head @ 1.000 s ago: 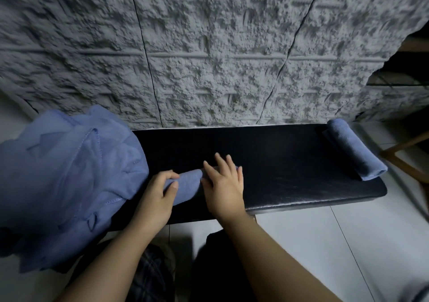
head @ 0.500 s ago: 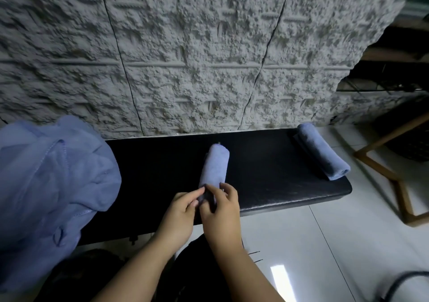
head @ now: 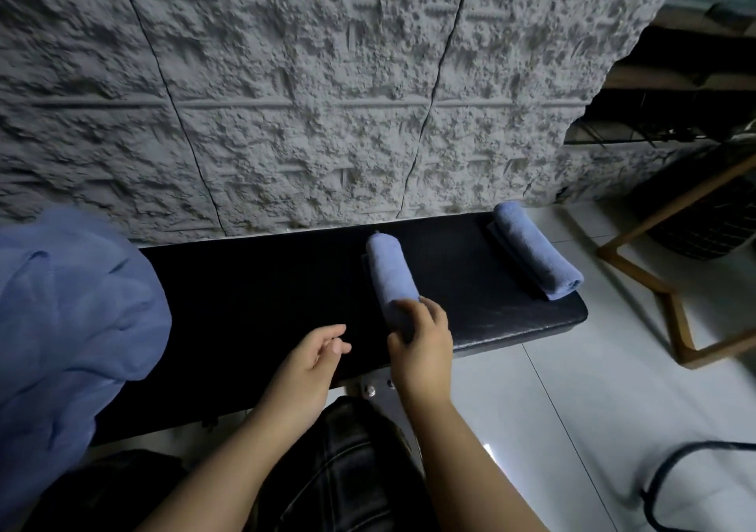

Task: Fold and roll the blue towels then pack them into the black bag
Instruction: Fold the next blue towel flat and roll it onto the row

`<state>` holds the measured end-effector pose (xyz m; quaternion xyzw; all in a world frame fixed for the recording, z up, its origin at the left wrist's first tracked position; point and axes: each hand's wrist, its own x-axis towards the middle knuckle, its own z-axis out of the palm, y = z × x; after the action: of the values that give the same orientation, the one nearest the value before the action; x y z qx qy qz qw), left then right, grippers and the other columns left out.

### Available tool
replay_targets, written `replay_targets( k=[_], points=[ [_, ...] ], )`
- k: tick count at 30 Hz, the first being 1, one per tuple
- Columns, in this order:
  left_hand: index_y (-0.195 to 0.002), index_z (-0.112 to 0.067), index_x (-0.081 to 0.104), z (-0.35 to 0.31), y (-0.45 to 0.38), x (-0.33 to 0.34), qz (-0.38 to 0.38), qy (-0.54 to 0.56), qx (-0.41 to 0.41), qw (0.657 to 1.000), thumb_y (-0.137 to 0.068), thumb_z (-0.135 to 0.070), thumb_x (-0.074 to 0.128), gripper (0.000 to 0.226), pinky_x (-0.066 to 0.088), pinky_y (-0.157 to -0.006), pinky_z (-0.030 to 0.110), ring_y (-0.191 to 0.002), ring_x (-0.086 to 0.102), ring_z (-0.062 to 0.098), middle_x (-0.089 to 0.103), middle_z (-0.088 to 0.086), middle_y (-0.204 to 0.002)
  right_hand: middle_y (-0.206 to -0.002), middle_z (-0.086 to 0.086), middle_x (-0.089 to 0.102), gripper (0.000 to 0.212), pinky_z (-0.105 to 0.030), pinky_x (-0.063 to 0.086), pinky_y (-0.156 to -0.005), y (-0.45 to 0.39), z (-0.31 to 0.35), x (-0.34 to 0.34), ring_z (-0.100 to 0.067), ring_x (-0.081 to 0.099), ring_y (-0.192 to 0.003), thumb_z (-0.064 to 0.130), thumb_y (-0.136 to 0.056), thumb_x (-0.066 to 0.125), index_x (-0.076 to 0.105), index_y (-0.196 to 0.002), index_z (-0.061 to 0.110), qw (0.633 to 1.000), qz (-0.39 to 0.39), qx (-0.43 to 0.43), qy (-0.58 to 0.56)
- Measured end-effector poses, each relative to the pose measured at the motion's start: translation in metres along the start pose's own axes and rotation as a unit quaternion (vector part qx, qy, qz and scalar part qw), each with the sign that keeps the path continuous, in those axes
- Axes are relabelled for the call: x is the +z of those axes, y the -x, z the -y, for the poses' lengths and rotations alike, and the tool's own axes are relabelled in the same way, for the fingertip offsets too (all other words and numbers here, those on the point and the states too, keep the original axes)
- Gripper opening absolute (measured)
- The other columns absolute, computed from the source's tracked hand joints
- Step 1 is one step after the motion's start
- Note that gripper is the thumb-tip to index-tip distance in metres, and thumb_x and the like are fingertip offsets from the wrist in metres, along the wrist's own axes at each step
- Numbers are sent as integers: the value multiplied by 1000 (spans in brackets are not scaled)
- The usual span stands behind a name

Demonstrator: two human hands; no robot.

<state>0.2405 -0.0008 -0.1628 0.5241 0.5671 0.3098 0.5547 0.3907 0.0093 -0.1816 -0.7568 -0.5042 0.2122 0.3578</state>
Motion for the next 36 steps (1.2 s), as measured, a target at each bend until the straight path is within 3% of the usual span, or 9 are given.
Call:
replay_targets(
  k=[4,10,13,15,22,28,30,33,36],
  points=[
    [-101,-45,51,-7,4,5,-13,-13,7,1000,-97,-32,40,18,44,-97,34,-105,54,-1,61,-16,-103,-133,-5,47,45,-38,43,-95,-24,-25,-28,-30,51,-110,-2,-72,54,66,-109,23,998,-48,29,15],
    [-103,-38,53,-10,7,9,-17,-23,10,1000,-97,-32,37,18,46,-82,21,-101,57,0,61,-12,-104,-132,-10,47,44,-38,41,-96,-56,-51,-59,-34,51,-110,-2,-75,54,67,-111,18,994,-77,47,64],
    [-103,-38,53,-9,8,9,-16,-23,4,1000,-97,-33,36,18,45,-76,19,-99,57,0,62,-11,-104,-124,-10,44,42,-28,39,-93,-71,-57,-68,-30,52,-105,-1,-76,54,67,-111,18,992,-93,66,50],
    [-102,-39,53,-8,9,9,-12,-28,1,1000,-96,-36,36,18,45,-76,19,-98,58,0,62,-11,-103,-122,-9,41,40,-24,36,-91,-80,-59,-71,-29,51,-103,0,-78,54,66,-112,19,990,-101,81,53],
    [-102,-40,52,-9,13,9,-1,-28,-5,1000,-94,-42,34,20,45,-81,20,-98,58,1,62,-10,-104,-123,-12,44,43,-29,37,-95,-102,-69,-79,-31,51,-107,0,-81,51,67,-116,21,985,-117,75,101],
    [-106,-37,53,-12,15,10,5,-26,3,1000,-90,-46,34,26,45,-82,19,-96,59,-1,62,-10,-104,-128,-14,43,46,-36,36,-99,-109,-74,-77,-31,42,-119,2,-83,48,64,-121,23,980,-133,74,124],
    [-107,-37,53,-12,15,9,2,-23,1,1000,-88,-48,34,29,45,-81,19,-96,59,-1,63,-10,-104,-134,-10,39,43,-33,31,-100,-111,-76,-74,-19,31,-123,12,-89,46,58,-128,24,978,-143,106,112],
    [-107,-37,54,-11,15,8,-5,-19,-1,1000,-89,-47,34,28,45,-79,18,-94,60,-2,63,-11,-104,-138,-2,37,40,-26,24,-95,-116,-82,-73,-1,21,-112,30,-93,43,52,-132,25,974,-149,127,111],
    [-105,-35,55,-11,16,8,-6,-18,-3,1000,-92,-44,34,26,45,-78,19,-93,60,-1,63,-9,-103,-140,-5,39,39,-29,24,-103,-111,-80,-76,-14,22,-124,20,-94,46,55,-131,29,973,-127,71,179]
  ],
)
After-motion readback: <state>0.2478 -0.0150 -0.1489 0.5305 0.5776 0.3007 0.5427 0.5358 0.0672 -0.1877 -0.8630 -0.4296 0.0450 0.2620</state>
